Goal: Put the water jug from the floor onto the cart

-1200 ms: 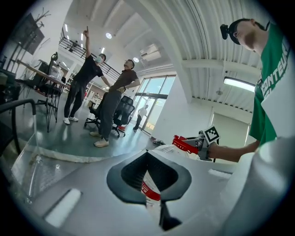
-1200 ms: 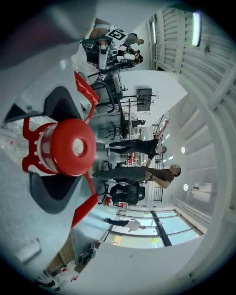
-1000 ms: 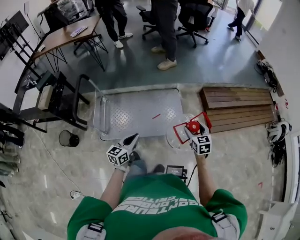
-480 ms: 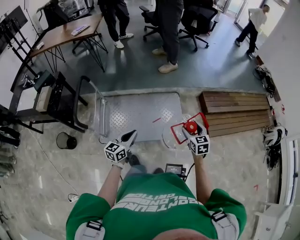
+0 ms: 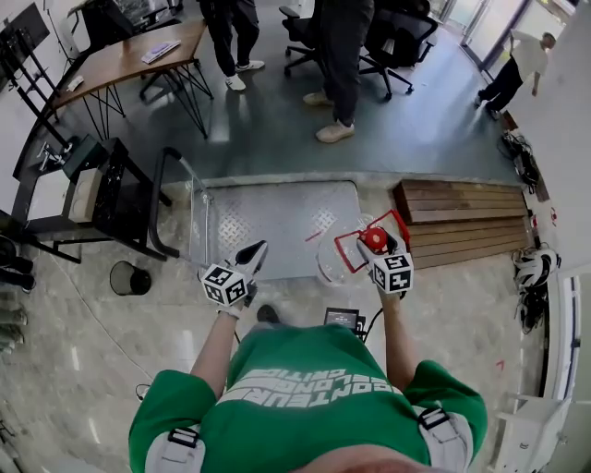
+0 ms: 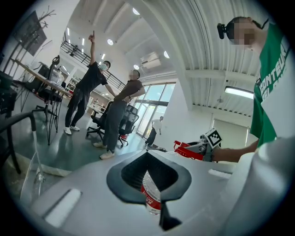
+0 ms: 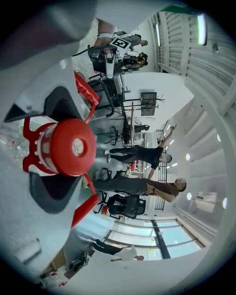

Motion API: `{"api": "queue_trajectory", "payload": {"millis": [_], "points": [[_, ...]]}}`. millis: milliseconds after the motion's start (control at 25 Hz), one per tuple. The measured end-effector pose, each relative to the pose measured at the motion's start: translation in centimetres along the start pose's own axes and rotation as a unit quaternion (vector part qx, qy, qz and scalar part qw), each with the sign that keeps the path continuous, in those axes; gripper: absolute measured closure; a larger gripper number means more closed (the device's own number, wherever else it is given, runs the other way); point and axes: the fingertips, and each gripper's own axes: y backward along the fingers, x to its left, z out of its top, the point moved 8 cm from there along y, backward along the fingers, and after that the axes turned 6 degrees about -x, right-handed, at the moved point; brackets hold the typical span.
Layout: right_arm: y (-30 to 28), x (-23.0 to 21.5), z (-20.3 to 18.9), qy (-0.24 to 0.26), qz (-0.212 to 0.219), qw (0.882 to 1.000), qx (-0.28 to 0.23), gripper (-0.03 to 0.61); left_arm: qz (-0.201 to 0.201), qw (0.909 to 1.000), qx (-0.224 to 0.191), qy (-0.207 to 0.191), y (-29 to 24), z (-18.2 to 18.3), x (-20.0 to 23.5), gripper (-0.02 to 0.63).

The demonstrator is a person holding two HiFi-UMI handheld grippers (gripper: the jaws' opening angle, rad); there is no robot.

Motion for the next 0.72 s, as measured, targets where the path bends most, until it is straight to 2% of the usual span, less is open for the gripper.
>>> {"api": "queue_trajectory", "payload": {"millis": [160,360,720], "points": [[-1.8,1.4,1.0,0.004,-0.003,1.0,0.005,0.279,-0.006,0.9998,0.008,-0.015,0.5,1.0,1.9,0.601],[-3.7,3.1,2.4,0.007,0.003,1.0,0.0,0.279,-0.001,0.9999,0.005,-0.016,1.7,1.9,4.1,0.601],[-7.3,4.4,4.1,0.03,0.046,0.998,0.007,0.279,0.023,0.9997,-0.001,-0.004,3.0,2.3,5.6,0.601]]}}
